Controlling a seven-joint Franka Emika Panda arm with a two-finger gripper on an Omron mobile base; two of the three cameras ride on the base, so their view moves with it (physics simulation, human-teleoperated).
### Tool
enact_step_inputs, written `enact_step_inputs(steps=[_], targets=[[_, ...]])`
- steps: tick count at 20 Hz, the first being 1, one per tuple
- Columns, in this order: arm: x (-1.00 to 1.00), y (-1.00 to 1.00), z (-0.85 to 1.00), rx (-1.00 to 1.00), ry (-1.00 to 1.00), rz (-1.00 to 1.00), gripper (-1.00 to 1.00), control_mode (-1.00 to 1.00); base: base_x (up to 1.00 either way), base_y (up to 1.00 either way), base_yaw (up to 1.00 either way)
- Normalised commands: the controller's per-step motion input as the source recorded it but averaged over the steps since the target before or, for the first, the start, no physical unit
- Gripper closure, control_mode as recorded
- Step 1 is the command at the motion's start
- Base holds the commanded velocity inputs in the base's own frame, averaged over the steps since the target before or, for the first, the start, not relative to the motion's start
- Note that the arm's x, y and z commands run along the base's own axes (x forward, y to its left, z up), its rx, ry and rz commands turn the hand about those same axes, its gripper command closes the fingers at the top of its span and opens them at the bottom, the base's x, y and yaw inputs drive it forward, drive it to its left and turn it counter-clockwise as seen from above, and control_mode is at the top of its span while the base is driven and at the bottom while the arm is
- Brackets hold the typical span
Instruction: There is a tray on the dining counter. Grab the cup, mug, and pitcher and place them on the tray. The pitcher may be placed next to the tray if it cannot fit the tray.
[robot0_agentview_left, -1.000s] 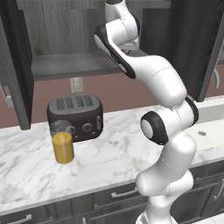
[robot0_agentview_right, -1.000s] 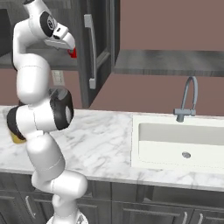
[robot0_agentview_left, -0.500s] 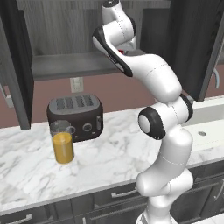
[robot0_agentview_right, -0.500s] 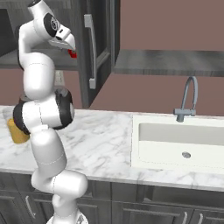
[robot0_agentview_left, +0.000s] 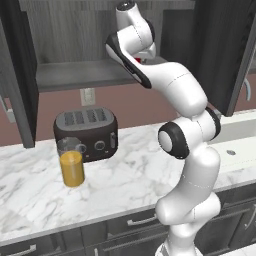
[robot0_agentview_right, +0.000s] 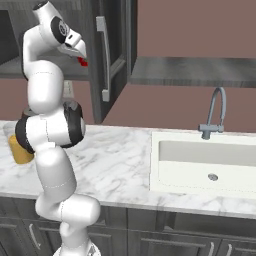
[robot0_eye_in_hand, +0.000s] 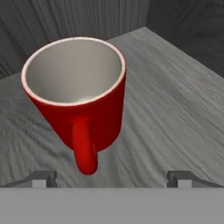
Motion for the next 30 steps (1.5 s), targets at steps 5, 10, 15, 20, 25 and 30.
enact_step_inputs(steps=[5,10,15,20,25,30], targets=[[0.28,0.0,-0.13,-0.01,0.0,-0.02,-1.0,-1.0,0.0,0.0,0.0],[0.39,0.0,-0.13,-0.01,0.0,0.0,-1.0,-1.0,0.0,0.0,0.0],[0.29,0.0,-0.22,-0.03,0.0,0.0,-1.0,-1.0,0.0,0.0,0.0],[0.31,0.0,-0.26,-0.04,0.0,-0.01,-1.0,-1.0,0.0,0.0,0.0],[0.33,0.05,-0.12,-0.04,0.0,0.0,-1.0,-1.0,0.0,0.0,0.0],[0.3,0.01,-0.14,-0.04,0.0,-0.01,-1.0,-1.0,0.0,0.0,0.0]])
